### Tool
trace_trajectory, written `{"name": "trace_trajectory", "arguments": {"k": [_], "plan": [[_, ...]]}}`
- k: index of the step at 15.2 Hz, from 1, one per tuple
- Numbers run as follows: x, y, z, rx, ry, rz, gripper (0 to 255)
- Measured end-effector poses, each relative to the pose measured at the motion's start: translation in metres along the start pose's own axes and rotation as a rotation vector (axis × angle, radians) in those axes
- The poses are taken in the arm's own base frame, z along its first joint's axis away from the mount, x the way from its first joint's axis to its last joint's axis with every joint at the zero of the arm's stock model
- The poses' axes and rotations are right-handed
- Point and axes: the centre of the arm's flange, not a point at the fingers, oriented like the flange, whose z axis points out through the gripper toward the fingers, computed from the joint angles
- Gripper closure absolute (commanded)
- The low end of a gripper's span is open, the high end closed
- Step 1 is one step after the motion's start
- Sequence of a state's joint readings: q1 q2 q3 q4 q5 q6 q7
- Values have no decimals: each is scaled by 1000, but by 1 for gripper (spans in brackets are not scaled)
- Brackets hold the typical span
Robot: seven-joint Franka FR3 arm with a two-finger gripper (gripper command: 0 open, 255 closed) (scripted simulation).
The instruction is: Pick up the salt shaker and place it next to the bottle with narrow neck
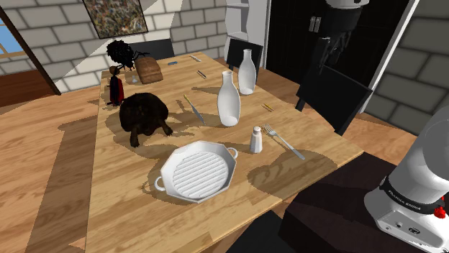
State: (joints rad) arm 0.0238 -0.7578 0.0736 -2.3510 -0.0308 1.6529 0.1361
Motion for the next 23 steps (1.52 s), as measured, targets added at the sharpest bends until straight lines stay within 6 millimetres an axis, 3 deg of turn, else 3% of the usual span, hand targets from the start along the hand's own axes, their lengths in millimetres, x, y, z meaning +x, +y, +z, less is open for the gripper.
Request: {"name": "trace_trajectory", "arguments": {"k": [3, 11, 23], "plan": [[0, -8, 12, 9, 9, 9, 0], [11, -59, 94, 70, 72, 73, 0], [43, -142, 205, 161, 172, 170, 0]]}}
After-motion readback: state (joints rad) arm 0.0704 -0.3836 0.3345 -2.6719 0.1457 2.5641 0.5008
